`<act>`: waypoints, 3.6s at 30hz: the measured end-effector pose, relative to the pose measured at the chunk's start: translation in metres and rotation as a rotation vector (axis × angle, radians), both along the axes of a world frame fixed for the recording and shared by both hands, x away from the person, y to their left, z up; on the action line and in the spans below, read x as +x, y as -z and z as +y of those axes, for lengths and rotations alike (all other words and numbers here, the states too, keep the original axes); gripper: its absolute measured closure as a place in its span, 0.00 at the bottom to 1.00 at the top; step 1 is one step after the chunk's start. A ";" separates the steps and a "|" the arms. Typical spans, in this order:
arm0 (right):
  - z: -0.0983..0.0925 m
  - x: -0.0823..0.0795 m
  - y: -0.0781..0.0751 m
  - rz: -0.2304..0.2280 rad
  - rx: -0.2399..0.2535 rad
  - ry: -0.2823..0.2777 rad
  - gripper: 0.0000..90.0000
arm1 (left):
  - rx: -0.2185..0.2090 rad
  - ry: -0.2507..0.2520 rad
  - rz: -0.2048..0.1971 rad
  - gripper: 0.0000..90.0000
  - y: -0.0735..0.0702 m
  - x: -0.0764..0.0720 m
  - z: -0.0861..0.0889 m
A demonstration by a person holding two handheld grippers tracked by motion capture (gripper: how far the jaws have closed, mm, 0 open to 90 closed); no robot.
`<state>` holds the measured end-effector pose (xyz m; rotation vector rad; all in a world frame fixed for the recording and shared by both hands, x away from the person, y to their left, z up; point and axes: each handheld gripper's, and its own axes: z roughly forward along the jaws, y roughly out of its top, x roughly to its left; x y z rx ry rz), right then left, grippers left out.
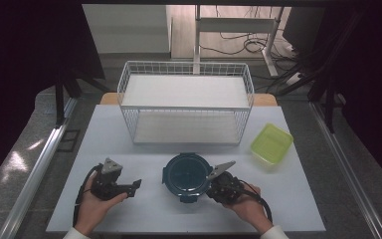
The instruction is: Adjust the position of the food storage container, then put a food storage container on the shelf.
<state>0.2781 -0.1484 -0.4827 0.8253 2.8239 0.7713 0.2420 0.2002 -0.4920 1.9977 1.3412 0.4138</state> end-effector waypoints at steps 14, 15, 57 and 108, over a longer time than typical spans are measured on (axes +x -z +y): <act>-0.055 -0.008 -0.026 -0.056 0.123 0.126 0.99 | -0.002 -0.006 -0.003 0.20 0.000 -0.001 0.000; -0.060 -0.007 -0.026 -0.058 0.126 0.141 0.99 | 0.000 -0.002 -0.004 0.20 -0.001 -0.001 0.000; -0.081 0.001 -0.019 0.011 0.298 0.344 0.26 | -0.042 0.005 -0.011 0.16 -0.007 -0.003 -0.007; -0.034 0.043 -0.016 0.182 0.413 0.383 0.17 | -0.434 0.135 0.293 0.11 0.001 0.058 -0.057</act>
